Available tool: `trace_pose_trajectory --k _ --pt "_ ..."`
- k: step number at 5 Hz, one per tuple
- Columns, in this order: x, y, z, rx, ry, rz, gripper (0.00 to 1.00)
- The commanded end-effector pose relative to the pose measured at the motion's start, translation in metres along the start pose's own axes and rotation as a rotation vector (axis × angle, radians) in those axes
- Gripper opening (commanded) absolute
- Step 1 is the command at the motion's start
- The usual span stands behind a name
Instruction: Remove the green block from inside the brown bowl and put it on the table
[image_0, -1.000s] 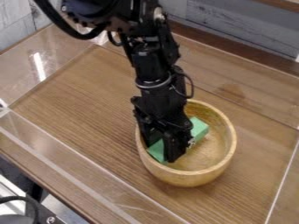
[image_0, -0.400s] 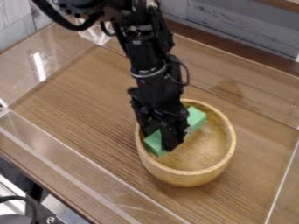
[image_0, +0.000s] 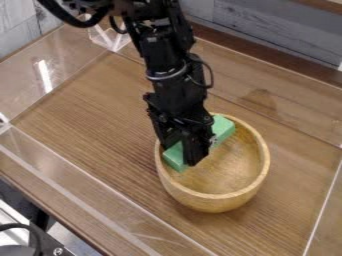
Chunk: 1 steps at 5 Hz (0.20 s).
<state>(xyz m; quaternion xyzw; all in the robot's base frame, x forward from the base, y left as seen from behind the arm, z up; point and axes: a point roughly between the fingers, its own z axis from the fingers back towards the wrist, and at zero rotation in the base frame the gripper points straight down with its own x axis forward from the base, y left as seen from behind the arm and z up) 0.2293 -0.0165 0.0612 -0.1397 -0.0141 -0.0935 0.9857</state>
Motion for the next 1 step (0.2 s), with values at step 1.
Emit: trace_pose_trajectory --k 1 --pt "0.0134 0.0030 0.0211 0.023 -0.080 -0.006 0.00"
